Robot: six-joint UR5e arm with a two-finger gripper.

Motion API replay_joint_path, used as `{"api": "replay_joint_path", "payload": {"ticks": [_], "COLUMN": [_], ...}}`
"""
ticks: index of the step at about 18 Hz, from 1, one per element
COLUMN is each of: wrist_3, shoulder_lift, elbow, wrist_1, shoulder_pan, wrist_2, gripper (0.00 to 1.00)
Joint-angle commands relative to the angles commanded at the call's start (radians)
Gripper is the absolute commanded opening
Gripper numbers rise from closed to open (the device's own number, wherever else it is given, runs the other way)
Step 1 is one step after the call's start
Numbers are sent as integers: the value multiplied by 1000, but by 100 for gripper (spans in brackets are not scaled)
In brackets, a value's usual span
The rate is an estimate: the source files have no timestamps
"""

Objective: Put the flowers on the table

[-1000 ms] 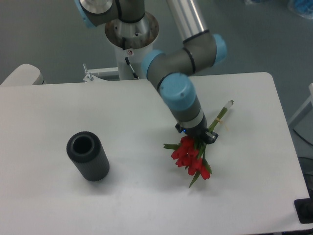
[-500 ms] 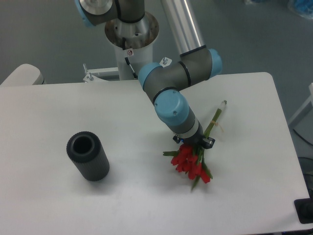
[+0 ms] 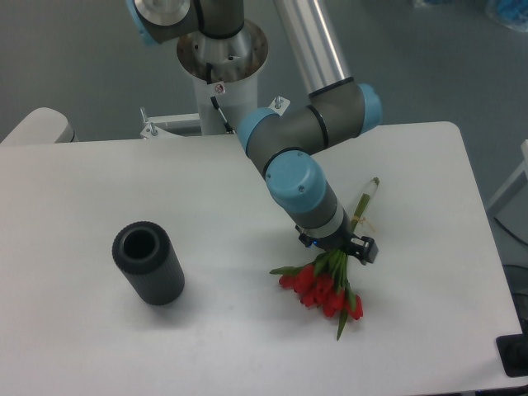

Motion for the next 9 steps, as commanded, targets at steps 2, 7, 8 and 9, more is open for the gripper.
{"api": "replay_joint_path", "payload": {"ticks": [2, 7, 8, 9], "wrist_3": [28, 74, 97, 132], "shoulder_lift": [2, 3, 5, 6], "elbow": [55, 187, 209, 232], "wrist_1": [-38, -189, -215, -251], "shoulder_pan": [5, 75, 90, 98], "wrist_2": [-28, -138, -155, -163], "gripper": [99, 99, 99, 99]}}
